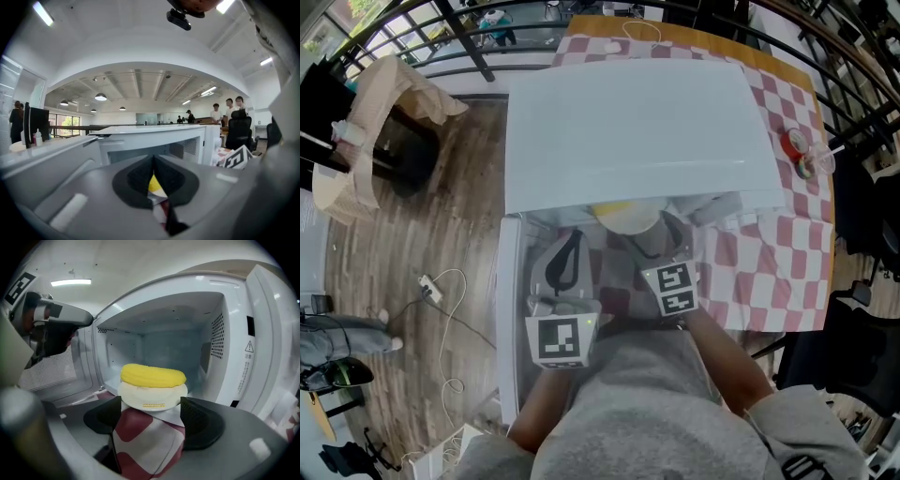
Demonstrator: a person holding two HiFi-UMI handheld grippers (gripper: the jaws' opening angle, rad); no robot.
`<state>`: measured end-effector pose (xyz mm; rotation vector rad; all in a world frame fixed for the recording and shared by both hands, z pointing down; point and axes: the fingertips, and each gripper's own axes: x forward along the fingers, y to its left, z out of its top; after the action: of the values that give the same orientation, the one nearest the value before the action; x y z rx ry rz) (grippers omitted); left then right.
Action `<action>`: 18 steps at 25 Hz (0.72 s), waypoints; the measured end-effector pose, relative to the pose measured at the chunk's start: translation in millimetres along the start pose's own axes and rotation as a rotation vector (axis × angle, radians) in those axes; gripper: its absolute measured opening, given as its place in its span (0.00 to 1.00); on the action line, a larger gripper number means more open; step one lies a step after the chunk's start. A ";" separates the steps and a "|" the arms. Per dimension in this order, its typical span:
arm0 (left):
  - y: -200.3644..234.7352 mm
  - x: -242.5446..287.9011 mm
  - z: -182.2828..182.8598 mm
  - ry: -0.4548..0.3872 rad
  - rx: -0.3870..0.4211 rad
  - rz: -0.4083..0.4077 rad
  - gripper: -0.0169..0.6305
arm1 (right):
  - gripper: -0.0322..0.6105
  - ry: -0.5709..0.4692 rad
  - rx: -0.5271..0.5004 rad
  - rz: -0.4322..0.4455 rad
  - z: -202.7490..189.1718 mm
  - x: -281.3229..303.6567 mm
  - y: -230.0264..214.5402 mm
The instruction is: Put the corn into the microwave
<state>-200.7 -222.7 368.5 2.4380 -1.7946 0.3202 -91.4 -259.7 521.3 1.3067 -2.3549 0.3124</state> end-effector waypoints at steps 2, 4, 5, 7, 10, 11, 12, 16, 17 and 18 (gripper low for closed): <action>0.4 -1.1 0.5 -0.001 0.003 0.002 0.04 | 0.67 0.006 -0.001 -0.002 2.7 6.7 -0.7; 0.8 -1.8 0.7 -0.002 0.005 0.004 0.04 | 0.67 0.011 -0.005 0.001 5.5 13.8 -1.6; 1.1 -2.3 0.7 -0.002 0.007 0.006 0.04 | 0.67 0.013 -0.006 0.003 6.4 17.4 -2.1; 1.9 -3.2 0.7 -0.004 0.012 0.010 0.04 | 0.64 0.017 -0.005 0.004 7.8 23.8 -3.3; 4.0 -4.2 1.5 -0.012 0.023 0.014 0.04 | 0.63 0.013 -0.004 0.004 10.8 30.5 -4.6; 4.8 -4.6 1.6 -0.012 0.024 0.017 0.04 | 0.63 0.013 -0.004 0.004 11.8 32.4 -4.7; 5.6 -5.2 1.7 -0.011 0.021 0.019 0.04 | 0.63 0.015 -0.005 0.005 12.7 34.3 -4.9; 7.5 -6.7 2.1 -0.003 0.017 0.024 0.04 | 0.62 0.031 -0.001 0.011 15.8 41.7 -5.4; 7.7 -6.8 2.0 0.000 0.017 0.025 0.04 | 0.62 0.033 0.002 0.018 16.8 43.2 -4.8; 7.8 -6.9 2.0 0.000 0.020 0.025 0.04 | 0.60 0.035 0.005 0.025 18.0 44.5 -3.8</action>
<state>-209.9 -219.1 364.7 2.4305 -1.8320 0.3417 -113.5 -302.1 526.3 1.2647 -2.3445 0.3455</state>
